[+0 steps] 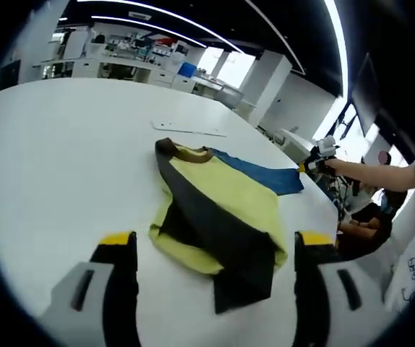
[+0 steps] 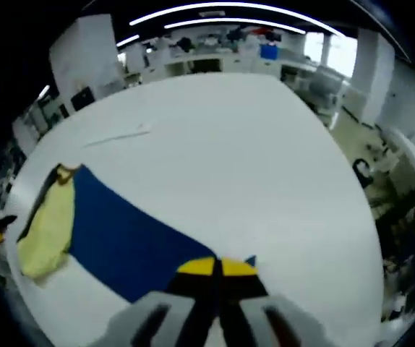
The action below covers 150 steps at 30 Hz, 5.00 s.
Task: Fold the garment on the visible template until the final outline fits inside the template.
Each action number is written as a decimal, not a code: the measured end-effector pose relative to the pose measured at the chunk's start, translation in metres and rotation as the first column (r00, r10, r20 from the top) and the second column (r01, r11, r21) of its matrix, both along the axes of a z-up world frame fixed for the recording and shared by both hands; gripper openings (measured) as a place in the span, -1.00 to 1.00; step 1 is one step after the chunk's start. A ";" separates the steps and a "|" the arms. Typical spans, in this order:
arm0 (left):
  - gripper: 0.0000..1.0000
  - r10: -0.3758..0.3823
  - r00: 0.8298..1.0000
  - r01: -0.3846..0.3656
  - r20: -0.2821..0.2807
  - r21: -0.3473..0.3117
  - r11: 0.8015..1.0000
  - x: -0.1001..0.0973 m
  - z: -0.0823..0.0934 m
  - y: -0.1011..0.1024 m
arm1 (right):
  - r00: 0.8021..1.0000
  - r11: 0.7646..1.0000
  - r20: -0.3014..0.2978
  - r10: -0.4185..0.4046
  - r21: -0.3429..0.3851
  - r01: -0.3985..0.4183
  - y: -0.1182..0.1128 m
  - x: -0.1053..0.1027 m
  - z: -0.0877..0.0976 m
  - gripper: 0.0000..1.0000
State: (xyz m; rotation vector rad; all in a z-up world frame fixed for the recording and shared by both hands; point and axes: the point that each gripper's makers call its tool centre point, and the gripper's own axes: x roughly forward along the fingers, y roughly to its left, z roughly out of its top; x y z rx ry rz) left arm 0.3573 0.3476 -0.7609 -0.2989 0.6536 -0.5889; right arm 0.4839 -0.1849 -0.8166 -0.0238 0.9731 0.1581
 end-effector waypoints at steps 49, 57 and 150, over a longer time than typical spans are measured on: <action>0.73 0.025 1.000 -0.025 -0.013 -0.023 0.999 -0.011 -0.004 -0.004 | 0.979 0.961 0.037 -0.201 0.201 0.190 -0.009 -0.038 -0.005 -1.00; 0.72 0.019 1.000 -0.019 -0.007 -0.036 0.999 -0.011 -0.004 -0.006 | 0.987 0.964 0.054 -0.154 0.228 0.138 0.017 -0.027 0.011 -1.00; 0.69 0.044 0.998 -0.047 -0.047 -0.043 0.998 -0.030 -0.021 -0.004 | 0.955 0.952 -0.058 -0.290 0.080 0.294 -0.044 -0.083 -0.022 -1.00</action>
